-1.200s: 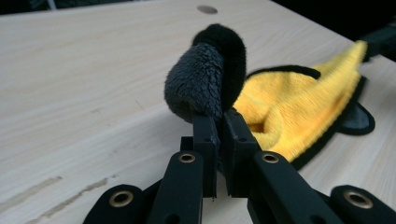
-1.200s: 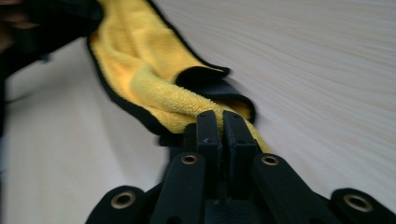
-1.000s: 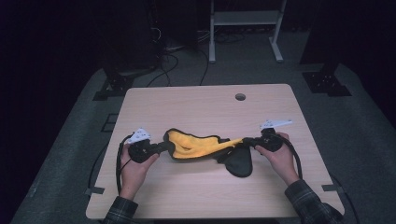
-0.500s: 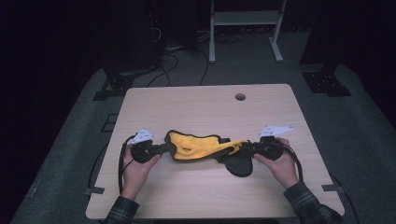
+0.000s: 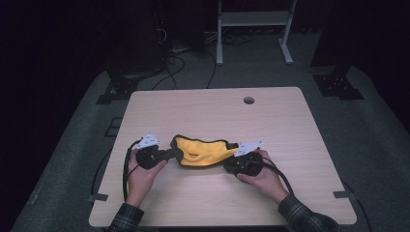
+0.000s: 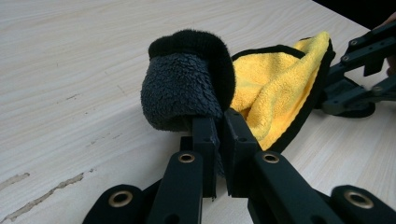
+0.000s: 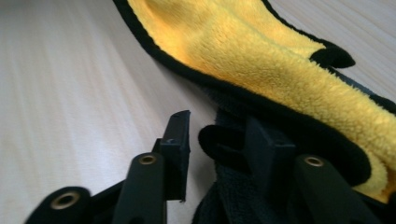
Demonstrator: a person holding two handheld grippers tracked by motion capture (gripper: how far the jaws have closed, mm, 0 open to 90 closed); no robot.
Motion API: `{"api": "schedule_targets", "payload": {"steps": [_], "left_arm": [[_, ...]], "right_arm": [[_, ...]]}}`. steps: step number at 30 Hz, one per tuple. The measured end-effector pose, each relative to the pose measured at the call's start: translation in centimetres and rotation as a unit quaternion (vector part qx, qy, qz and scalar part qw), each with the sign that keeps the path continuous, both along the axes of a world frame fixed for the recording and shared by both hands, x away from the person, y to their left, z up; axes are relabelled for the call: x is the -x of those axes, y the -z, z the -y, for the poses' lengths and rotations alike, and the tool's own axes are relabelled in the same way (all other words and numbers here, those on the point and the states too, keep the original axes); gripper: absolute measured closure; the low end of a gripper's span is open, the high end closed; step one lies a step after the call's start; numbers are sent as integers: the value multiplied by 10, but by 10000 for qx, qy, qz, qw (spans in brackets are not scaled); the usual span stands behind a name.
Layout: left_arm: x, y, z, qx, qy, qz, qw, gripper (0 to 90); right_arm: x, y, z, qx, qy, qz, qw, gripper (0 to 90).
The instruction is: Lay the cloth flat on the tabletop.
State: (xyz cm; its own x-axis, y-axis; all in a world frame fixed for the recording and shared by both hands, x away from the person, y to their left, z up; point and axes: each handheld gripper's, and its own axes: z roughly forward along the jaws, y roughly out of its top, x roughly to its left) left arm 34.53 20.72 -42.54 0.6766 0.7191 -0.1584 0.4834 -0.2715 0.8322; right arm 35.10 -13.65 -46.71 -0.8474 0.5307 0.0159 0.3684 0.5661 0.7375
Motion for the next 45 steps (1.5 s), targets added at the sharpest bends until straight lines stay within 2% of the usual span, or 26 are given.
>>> {"api": "schedule_targets", "payload": {"steps": [3,4,5,6,8,11,14,15,16,19,23,26,29,30,31,33,38,40,41,43,45], "left_arm": [[0,0,0,-2,1,1,10000,845],[0,0,0,-2,1,1,10000,845],[0,-1,0,1,2,18,10000,845],[0,-1,0,1,2,18,10000,845],[0,-2,-2,27,-18,35,10000,845],[1,-5,-5,118,-53,72,9999,846],[2,-8,-8,156,-72,114,9998,846],[2,-11,-9,176,-72,134,9997,846],[4,-14,-11,240,-93,177,9995,846],[6,-19,-12,263,-80,246,9993,846],[9,-28,-13,313,-65,362,9988,847],[11,-34,-15,372,-72,455,9982,847],[13,-39,-18,399,-111,513,9978,847],[13,-39,-18,399,-111,513,9978,847],[14,-41,-20,433,-130,535,9975,847],[15,-44,-22,449,-145,566,9973,847],[20,-55,-22,604,-119,690,9957,848],[22,-60,-21,636,-103,744,9951,849],[25,-71,-19,704,-61,858,9938,850],[27,-82,-18,752,-45,985,9923,850],[28,-97,-19,878,-13,1142,9896,850]], "right_arm": [[0,-2,2,-22,85,18,10000,806],[0,-2,2,-22,85,18,10000,806],[0,-4,4,-124,118,-7,9999,862],[0,-4,4,-124,118,-7,9999,862],[0,-10,9,-312,185,-62,9993,872],[-1,-21,21,-696,318,-134,9970,875],[-1,-35,36,-1004,449,-60,9939,876],[-1,-35,36,-1004,449,-60,9939,876],[-2,-46,49,-1270,538,-38,9904,877],[-2,-57,64,-1485,670,36,9866,878],[-1,-75,90,-1868,902,185,9781,879],[0,-87,106,-2060,1016,328,9727,878],[1,-97,118,-2149,1125,462,9690,878],[1,-97,118,-2149,1125,462,9690,878],[3,-104,127,-2208,1211,558,9662,878],[5,-110,133,-2290,1275,626,9630,878],[10,-126,142,-2383,1335,863,9581,879],[13,-138,145,-2447,1321,1014,9552,879],[15,-144,146,-2467,1309,1090,9540,879],[17,-157,148,-2530,1295,1253,9505,879],[17,-169,150,-2606,1297,1387,9466,878]]}}
